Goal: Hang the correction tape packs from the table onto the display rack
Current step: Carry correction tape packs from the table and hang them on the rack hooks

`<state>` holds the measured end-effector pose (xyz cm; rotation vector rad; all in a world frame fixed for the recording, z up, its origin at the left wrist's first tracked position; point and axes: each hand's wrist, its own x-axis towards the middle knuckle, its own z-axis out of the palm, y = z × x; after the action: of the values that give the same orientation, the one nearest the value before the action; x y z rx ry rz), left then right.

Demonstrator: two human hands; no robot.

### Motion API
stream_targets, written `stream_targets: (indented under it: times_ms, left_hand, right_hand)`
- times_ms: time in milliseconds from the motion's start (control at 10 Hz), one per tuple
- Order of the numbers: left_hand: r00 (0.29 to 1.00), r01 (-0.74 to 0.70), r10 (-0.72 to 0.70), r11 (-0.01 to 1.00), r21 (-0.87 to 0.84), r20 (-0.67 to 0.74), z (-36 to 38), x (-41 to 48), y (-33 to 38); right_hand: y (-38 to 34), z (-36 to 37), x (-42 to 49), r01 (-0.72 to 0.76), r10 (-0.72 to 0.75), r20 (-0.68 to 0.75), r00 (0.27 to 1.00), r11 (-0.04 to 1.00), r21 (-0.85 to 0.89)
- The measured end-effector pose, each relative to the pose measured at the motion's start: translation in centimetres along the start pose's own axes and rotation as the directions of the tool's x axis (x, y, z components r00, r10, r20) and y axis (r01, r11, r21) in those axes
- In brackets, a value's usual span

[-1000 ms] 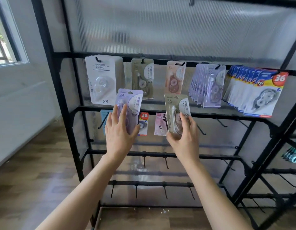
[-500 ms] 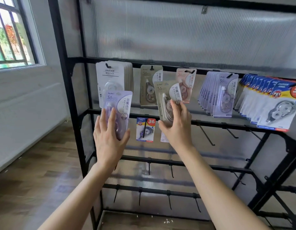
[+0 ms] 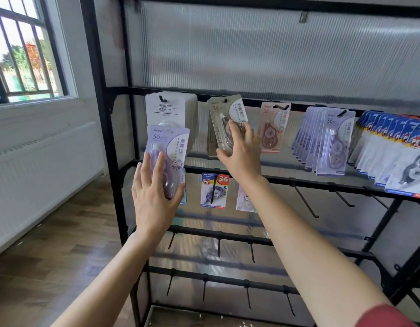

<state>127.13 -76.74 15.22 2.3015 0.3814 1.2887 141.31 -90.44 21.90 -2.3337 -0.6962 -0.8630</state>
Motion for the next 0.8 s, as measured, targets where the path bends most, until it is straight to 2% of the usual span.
stream_targets:
  times_ms: [300, 500, 600, 800]
  left_hand:
    - [1.000, -0.001, 0.002, 1.000, -0.005, 0.023, 1.0, 0.6, 0.1]
    - [0.999, -0.005, 0.006, 1.000, -0.021, 0.040, 1.0, 0.7, 0.0]
    - [0.998, -0.006, 0.008, 0.999, -0.038, 0.056, 1.2, 0.3, 0.1]
    - [0.990, -0.029, 0.043, 0.994, -0.109, 0.132, 2.9, -1.4, 2.0]
  right_hand:
    - [0.9, 1.9, 0.8, -0.020, 0.027, 0.091, 0.996, 0.996, -0.085]
    - [2.6, 2.3, -0.7, -0.060, 0.086, 0.244, 0.966, 0.992, -0.113]
    - [3.2, 1.6, -2.4, -0.060, 0.087, 0.245, 0.966, 0.992, -0.114]
    - [5.5, -1.8, -7.9, -0.165, 0.177, 0.176, 0.968, 0.983, -0.083]
